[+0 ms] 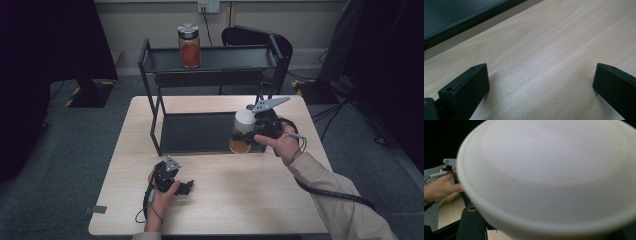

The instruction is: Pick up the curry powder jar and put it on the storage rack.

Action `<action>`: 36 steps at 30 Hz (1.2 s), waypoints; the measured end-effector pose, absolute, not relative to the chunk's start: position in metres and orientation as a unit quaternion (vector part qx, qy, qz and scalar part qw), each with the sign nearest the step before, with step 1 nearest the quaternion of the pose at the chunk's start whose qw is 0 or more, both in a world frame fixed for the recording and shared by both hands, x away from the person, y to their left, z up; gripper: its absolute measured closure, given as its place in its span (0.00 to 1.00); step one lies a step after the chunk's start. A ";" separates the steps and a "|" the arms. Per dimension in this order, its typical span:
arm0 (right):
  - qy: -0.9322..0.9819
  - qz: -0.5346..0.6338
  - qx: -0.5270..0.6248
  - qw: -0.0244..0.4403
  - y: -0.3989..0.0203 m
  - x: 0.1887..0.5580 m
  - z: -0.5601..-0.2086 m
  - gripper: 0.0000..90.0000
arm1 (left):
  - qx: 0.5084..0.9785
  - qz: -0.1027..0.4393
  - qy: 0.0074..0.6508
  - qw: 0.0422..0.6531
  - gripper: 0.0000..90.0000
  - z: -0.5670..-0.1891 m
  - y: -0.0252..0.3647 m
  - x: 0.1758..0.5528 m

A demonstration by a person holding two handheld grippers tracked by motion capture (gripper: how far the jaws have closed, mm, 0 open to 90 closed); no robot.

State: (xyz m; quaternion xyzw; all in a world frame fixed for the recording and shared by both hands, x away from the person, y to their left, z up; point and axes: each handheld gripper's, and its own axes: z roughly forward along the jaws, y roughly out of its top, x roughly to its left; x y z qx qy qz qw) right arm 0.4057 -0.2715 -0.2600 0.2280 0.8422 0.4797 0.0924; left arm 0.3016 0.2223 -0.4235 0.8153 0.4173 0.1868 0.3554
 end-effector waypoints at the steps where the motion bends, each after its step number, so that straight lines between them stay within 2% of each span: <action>1: 0.843 0.478 0.226 0.093 -0.270 0.407 -0.256 0.37 | 0.815 0.187 0.417 0.355 0.00 -0.424 0.222 0.302; 36: 0.838 0.473 0.237 0.137 -0.258 0.429 -0.157 0.37 | 0.816 0.186 0.417 0.355 0.00 -0.423 0.222 0.302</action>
